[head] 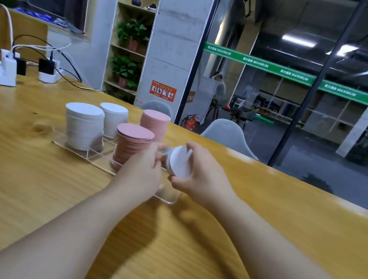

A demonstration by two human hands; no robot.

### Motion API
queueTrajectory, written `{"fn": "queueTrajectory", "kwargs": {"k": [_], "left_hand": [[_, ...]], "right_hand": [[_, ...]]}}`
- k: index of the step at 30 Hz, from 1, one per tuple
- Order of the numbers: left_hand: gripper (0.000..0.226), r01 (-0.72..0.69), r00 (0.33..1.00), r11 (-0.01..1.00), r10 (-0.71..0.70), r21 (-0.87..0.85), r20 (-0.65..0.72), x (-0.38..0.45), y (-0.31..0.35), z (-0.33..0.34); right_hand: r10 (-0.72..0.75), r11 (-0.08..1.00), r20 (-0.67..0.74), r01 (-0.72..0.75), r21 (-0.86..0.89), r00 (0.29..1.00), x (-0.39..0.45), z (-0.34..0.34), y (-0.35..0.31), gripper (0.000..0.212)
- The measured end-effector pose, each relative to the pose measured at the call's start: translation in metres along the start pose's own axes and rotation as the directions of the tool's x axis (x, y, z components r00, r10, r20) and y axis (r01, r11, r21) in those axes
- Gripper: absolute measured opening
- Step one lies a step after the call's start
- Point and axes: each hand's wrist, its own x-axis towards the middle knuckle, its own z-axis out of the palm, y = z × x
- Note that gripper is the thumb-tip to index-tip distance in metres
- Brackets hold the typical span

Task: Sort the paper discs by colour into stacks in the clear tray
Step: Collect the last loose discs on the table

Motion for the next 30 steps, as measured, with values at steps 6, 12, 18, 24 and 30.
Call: {"fn": "queueTrajectory", "kwargs": {"k": [6, 12, 18, 24, 30], "left_hand": [[0.041, -0.070, 0.997, 0.987, 0.074, 0.142, -0.023, 0.001, -0.007, 0.001], [0.046, -0.028, 0.996, 0.979, 0.044, 0.202, -0.078, 0.007, -0.016, -0.002], [0.052, 0.015, 0.999, 0.965, -0.001, 0.261, -0.054, 0.009, -0.019, -0.005], [0.052, 0.019, 0.999, 0.959, -0.011, 0.284, -0.032, 0.009, -0.021, -0.004], [0.047, -0.025, 1.000, 0.945, 0.020, 0.325, 0.018, 0.006, -0.018, -0.002]], "right_hand": [[0.075, 0.997, 0.083, -0.078, 0.026, 0.994, 0.013, 0.008, 0.001, 0.074], [0.062, 0.998, 0.284, -0.061, -0.013, 0.957, 0.026, 0.015, 0.002, 0.065], [0.126, 0.990, 0.461, -0.085, -0.108, 0.879, 0.042, 0.022, 0.011, 0.074], [0.061, 0.995, 0.502, -0.013, -0.097, 0.863, 0.038, 0.018, 0.007, 0.071], [0.024, 1.000, 0.453, -0.017, -0.020, 0.891, 0.028, 0.012, 0.008, 0.068]]}}
